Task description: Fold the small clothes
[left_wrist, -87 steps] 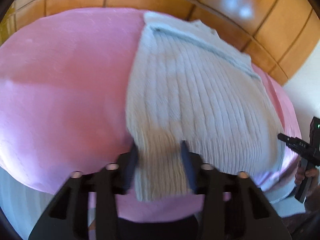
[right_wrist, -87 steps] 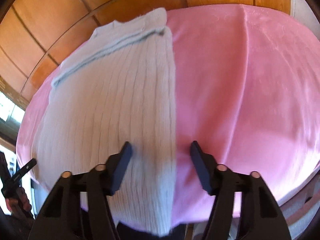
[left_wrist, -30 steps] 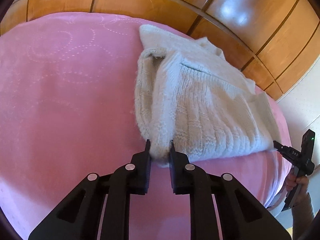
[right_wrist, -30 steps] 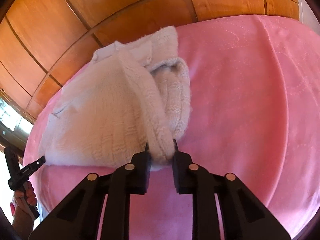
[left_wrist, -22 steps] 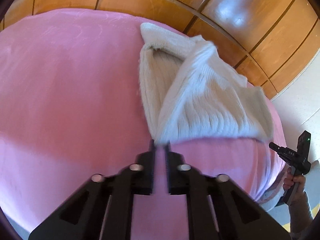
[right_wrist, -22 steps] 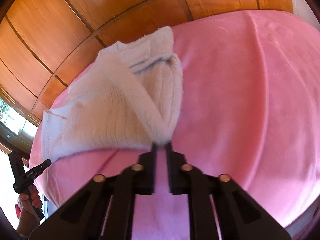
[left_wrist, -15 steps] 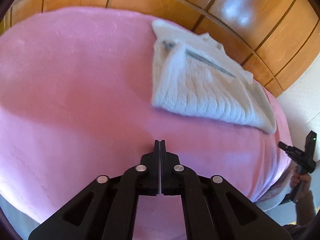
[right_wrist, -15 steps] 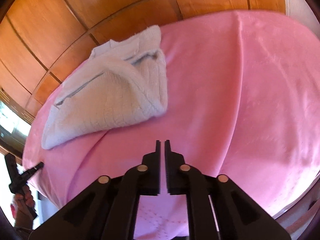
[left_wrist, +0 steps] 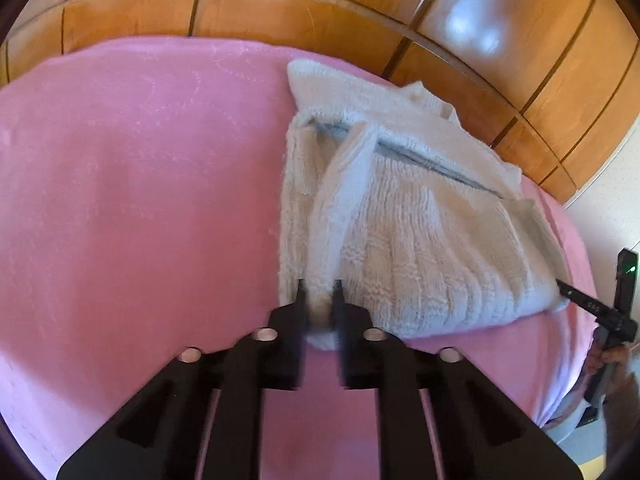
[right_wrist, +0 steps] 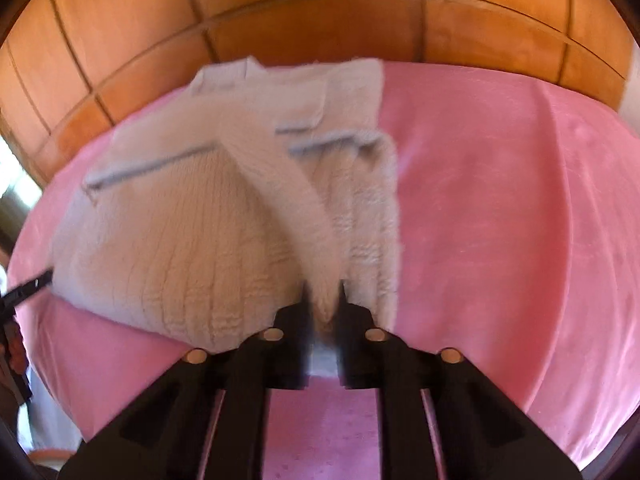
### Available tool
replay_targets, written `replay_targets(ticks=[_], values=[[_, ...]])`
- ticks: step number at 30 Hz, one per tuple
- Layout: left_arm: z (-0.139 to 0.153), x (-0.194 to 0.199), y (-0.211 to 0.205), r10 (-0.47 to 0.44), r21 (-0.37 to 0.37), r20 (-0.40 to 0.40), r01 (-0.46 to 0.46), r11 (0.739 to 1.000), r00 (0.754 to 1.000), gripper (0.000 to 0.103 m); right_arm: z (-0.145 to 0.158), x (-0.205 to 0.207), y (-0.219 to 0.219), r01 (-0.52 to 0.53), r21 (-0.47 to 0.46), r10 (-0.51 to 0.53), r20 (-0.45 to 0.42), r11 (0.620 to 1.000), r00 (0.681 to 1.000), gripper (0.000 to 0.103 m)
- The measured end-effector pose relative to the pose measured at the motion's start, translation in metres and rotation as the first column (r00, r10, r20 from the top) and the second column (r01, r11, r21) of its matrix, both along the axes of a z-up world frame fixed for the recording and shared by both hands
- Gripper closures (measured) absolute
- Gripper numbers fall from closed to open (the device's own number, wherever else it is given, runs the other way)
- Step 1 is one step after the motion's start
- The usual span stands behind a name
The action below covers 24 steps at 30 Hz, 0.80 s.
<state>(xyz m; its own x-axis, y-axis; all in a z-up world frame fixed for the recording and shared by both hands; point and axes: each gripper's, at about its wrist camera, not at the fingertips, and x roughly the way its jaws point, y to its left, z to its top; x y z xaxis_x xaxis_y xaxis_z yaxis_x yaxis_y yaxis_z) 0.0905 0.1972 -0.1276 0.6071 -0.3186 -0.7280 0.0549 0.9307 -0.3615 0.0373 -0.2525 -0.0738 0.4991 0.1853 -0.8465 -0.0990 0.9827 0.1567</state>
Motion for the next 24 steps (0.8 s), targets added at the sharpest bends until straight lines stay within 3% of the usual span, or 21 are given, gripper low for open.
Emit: replay_targets(ticks=[5,11,20,24], values=[[0.011,-0.022,0.007,-0.008,-0.039,0.030,0.009,0.999,1.000,0.098,0.026,-0.025,-0.016,0.025,0.145,-0.030,0.033,0.989,0.999,0.098],[0.026,-0.057,0.012,-0.022,-0.095,0.046,0.027,0.995,0.999,0.099,0.037,-0.062,-0.027,0.034,0.230,-0.041,0.024,0.973,0.999,0.098],[0.033,-0.123,0.017,-0.024,-0.137,0.006,0.025,0.990,1.000,0.099,0.043,-0.126,-0.029,0.024,0.257,-0.020,-0.019,0.966,1.000,0.098],[0.027,-0.130,0.021,0.001,-0.135,-0.028,-0.005,0.991,1.000,0.098,0.036,-0.136,-0.033,0.046,0.251,-0.036,-0.044,0.967,0.998,0.098]])
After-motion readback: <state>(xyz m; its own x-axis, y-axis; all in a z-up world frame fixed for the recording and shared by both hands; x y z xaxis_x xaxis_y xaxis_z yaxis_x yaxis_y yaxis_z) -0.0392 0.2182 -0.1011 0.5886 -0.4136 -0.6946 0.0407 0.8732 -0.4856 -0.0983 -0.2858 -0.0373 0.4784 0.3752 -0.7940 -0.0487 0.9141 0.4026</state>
